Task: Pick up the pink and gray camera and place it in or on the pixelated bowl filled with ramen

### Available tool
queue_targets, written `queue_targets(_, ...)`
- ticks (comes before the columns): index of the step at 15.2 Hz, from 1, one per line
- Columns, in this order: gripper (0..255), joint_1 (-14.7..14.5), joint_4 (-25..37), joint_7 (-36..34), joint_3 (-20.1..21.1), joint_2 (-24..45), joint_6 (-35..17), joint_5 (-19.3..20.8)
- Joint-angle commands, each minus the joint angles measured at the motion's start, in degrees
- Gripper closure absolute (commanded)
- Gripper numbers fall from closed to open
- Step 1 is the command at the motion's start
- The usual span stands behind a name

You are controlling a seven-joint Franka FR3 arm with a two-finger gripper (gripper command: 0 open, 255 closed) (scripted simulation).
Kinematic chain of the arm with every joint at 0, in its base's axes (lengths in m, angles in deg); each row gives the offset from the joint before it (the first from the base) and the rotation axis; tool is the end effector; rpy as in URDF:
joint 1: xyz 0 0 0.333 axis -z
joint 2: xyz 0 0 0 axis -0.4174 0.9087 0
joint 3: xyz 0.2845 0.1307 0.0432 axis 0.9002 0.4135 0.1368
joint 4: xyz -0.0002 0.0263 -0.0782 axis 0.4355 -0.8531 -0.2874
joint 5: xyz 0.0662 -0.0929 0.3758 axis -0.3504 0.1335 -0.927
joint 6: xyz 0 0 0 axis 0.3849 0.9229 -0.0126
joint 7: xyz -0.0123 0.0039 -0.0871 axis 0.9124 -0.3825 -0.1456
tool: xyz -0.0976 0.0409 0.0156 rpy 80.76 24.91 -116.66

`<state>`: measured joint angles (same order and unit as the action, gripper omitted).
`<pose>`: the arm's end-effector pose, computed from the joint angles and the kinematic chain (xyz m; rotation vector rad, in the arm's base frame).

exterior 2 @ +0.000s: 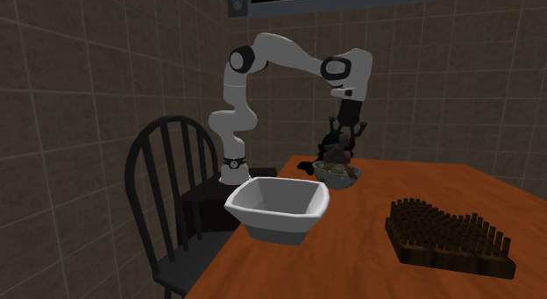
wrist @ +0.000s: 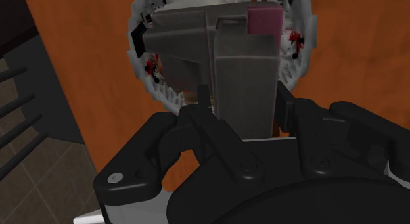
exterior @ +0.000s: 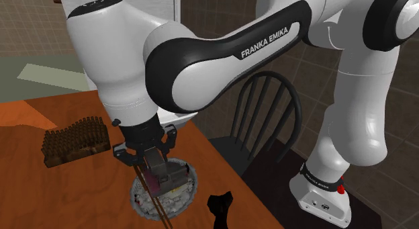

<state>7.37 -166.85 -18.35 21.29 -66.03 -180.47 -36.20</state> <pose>0.3879 0.4721 0.4316 2.9249 -0.5803 0.0500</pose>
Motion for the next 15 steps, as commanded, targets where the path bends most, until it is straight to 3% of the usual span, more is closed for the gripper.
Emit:
queue_targets(1,255,0.00,-0.05,-0.01,-0.02,0.07,-0.01,0.02)
queue_targets(2,0,0.02,-0.05,0.02,-0.02,0.05,0.00,0.00)
queue_targets(7,0,0.00,-0.05,-0.01,-0.02,0.07,-0.01,0.02)
queue_targets(11,0,-1.04,7.20,0.47,0.48,0.08,7.19,-0.46)
queue_targets(15,0,-1.05,7.20,0.47,0.48,0.07,7.19,-0.46)
